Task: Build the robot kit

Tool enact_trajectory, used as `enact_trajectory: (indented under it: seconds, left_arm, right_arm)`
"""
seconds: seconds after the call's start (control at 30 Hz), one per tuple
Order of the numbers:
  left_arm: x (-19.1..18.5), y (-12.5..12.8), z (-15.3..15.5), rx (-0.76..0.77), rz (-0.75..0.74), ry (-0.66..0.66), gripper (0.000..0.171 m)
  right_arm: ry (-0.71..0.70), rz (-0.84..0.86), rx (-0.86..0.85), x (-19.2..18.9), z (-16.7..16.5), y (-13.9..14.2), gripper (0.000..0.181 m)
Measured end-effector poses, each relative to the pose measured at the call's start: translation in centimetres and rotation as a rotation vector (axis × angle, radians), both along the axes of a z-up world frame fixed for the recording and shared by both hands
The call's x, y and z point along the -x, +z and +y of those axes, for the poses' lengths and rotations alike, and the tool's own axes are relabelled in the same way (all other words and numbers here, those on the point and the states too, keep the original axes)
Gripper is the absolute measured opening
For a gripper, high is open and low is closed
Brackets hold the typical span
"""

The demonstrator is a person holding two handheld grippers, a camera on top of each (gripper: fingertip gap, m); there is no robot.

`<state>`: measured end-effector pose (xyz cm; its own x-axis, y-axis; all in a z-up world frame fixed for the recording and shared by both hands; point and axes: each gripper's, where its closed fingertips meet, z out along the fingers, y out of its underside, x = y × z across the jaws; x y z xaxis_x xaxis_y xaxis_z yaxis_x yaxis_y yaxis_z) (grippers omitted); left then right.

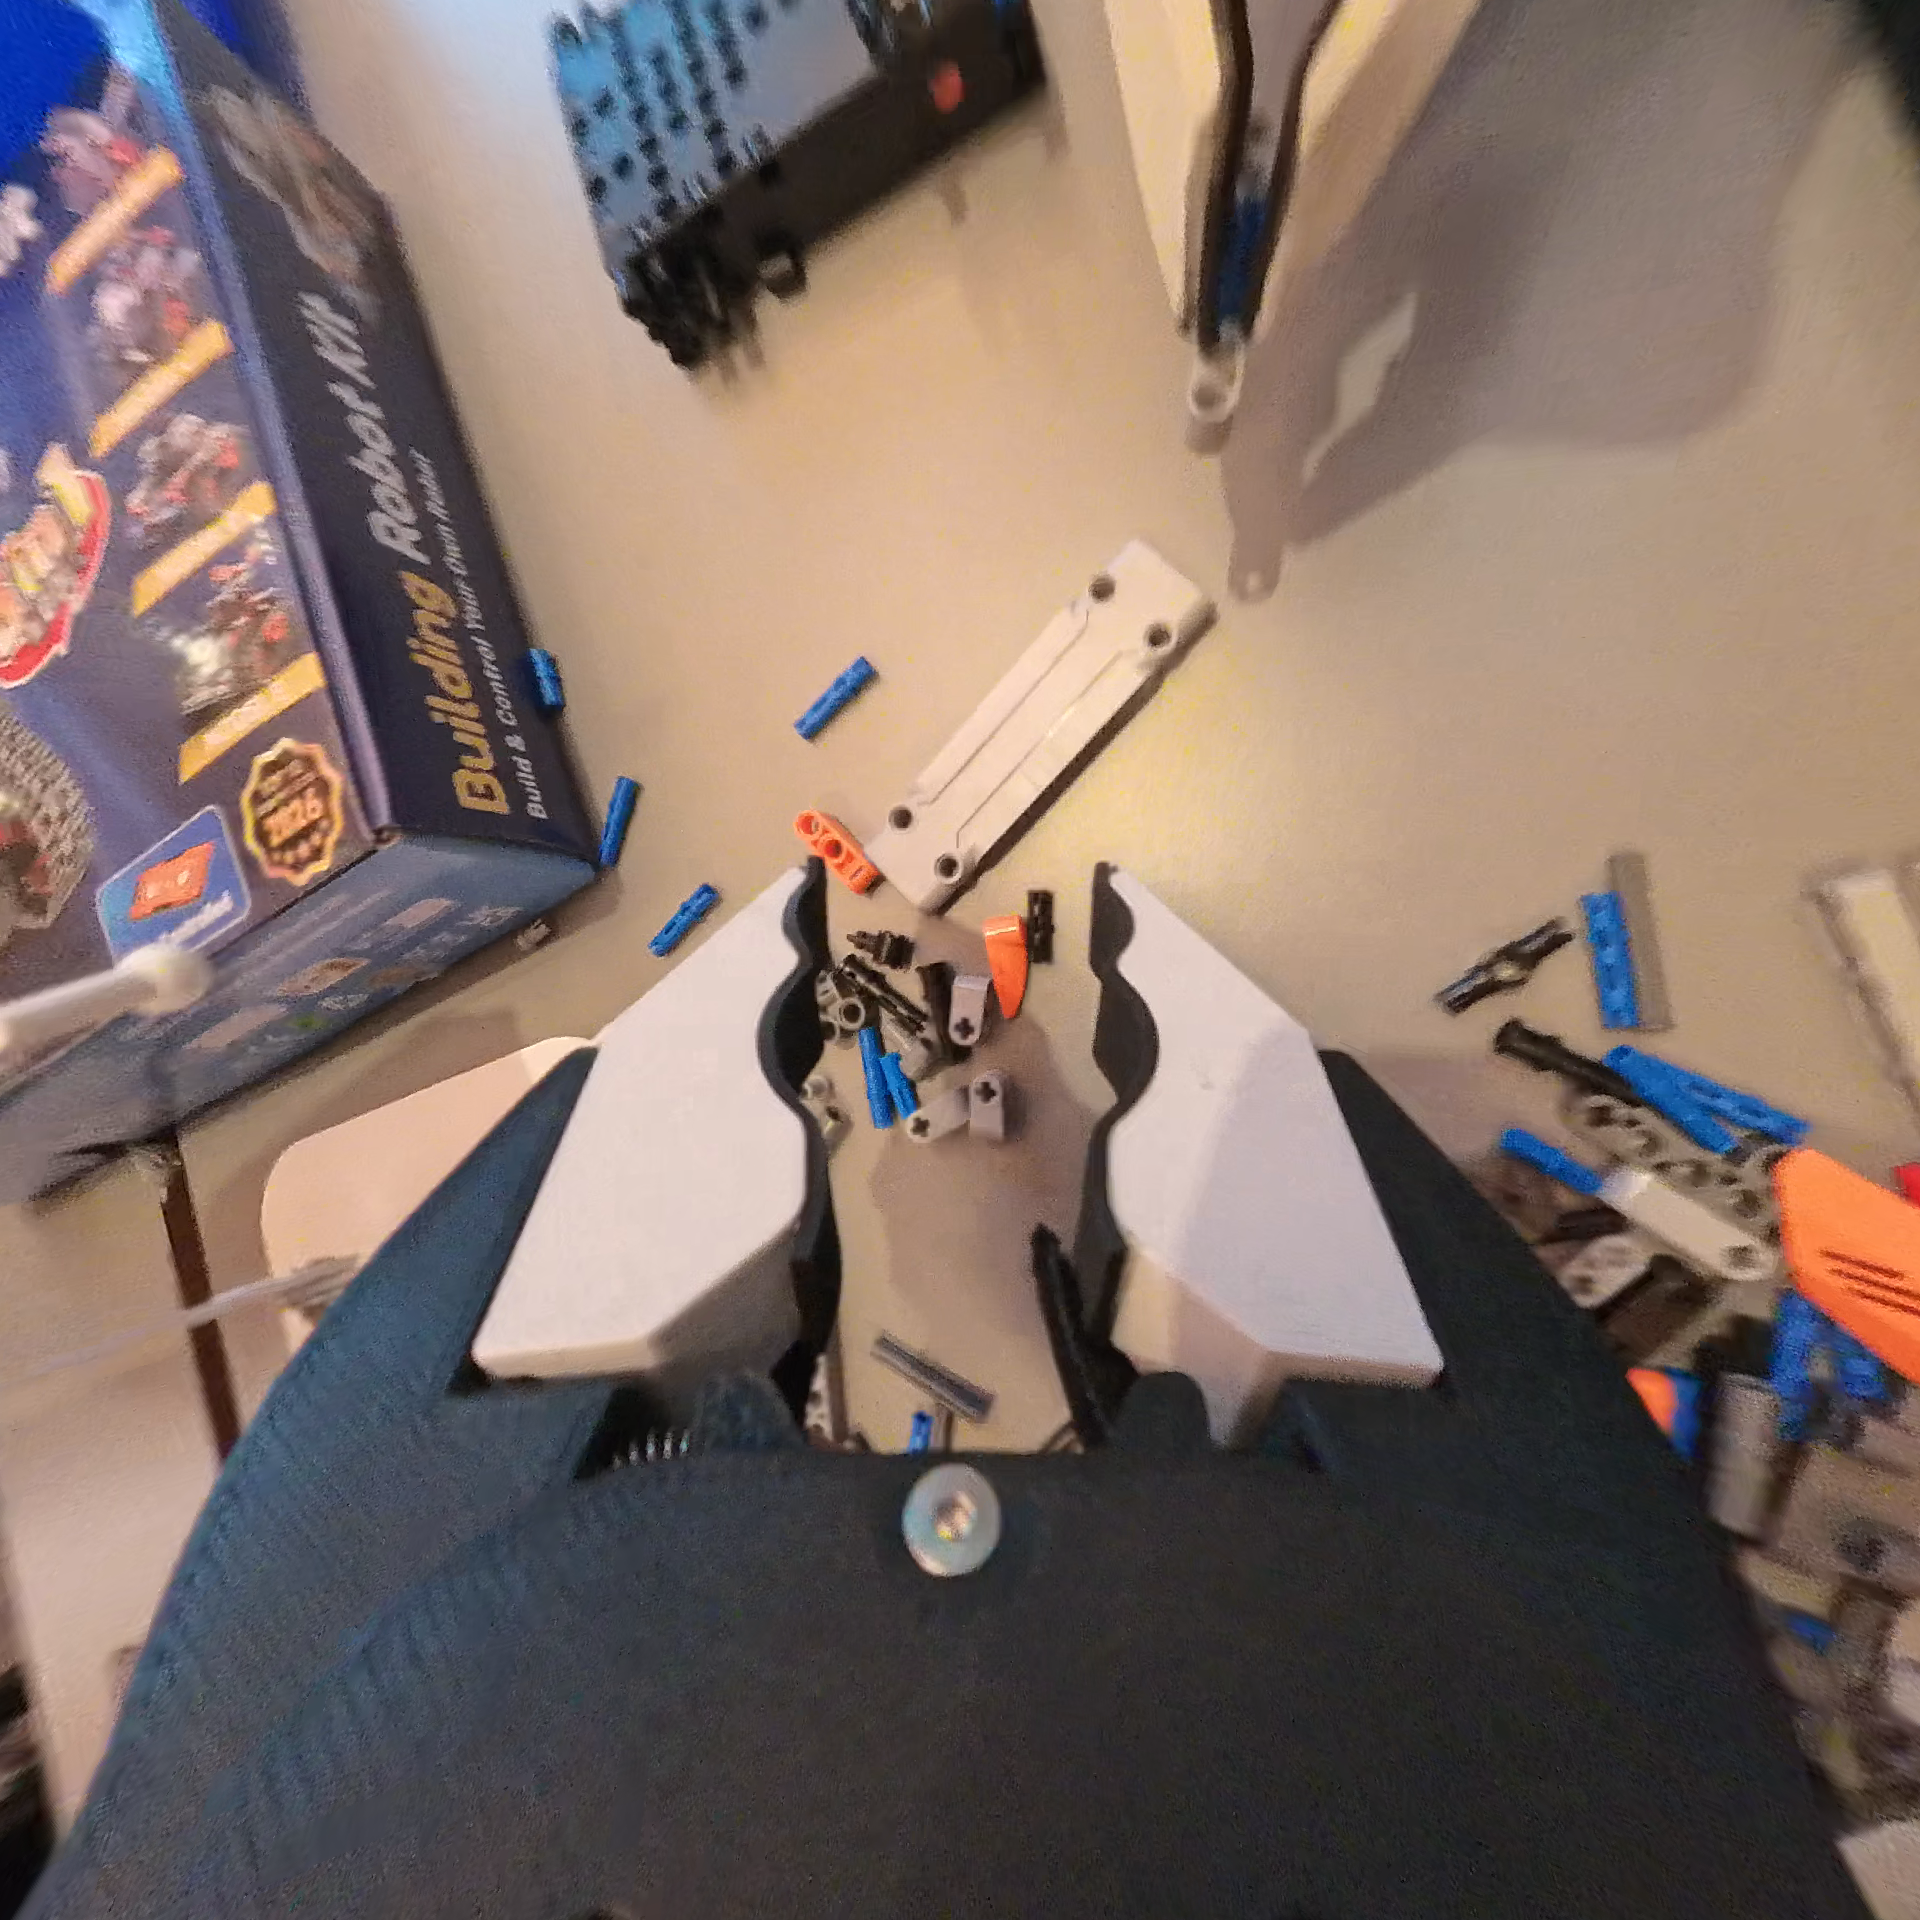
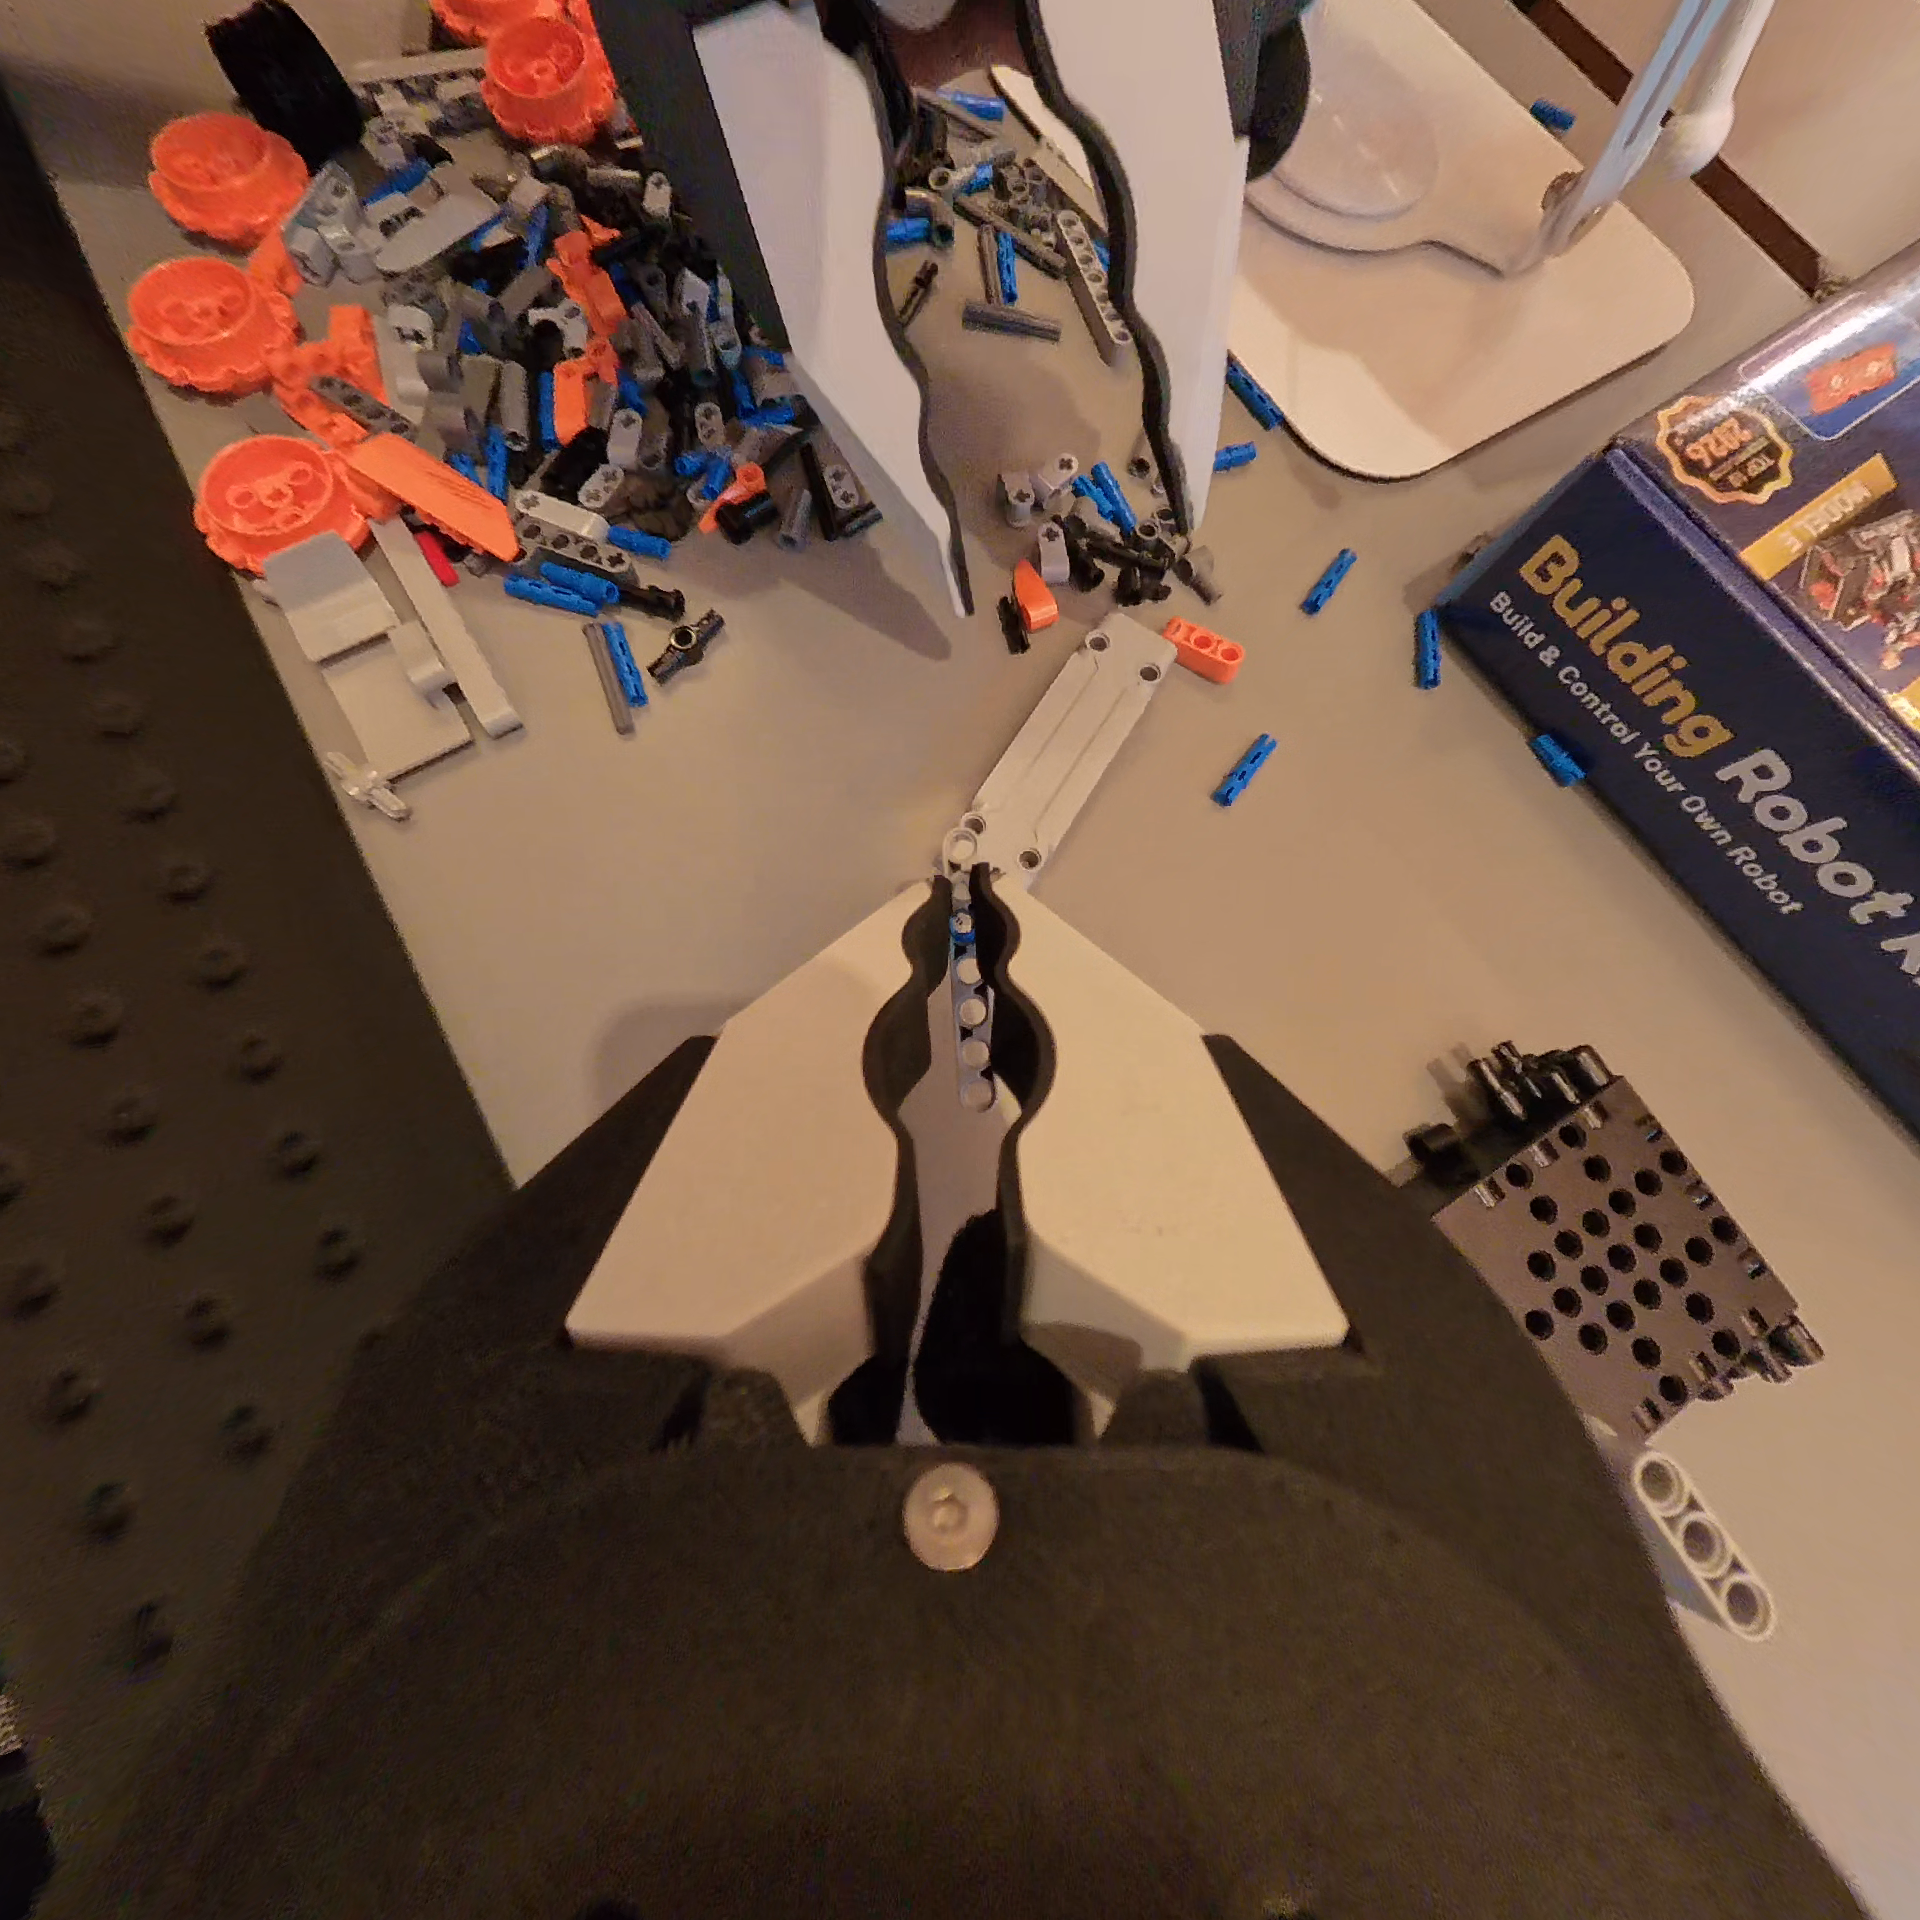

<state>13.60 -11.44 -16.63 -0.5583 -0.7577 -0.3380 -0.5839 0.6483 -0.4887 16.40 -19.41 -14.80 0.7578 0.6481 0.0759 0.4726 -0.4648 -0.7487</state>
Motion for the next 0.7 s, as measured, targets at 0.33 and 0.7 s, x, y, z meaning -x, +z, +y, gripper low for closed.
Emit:
enact_trajectory:
  seconds: [0.33, 0.7]
  left_arm:
    - [-2.1, -2.5, -0.3, -0.08, 0.083, -0.1, 0.029]
    - [-2.0, -3.1, -1.4, 0.044, 0.153, 0.004, 0.0]
  right_arm:
    - [-0.006, -0.034, 0.008, -0.2, 0.2, -1.0, 0.002]
    - [0.171, -0.06, 0.182, 2.5, -3.7, -3.6, 0.002]
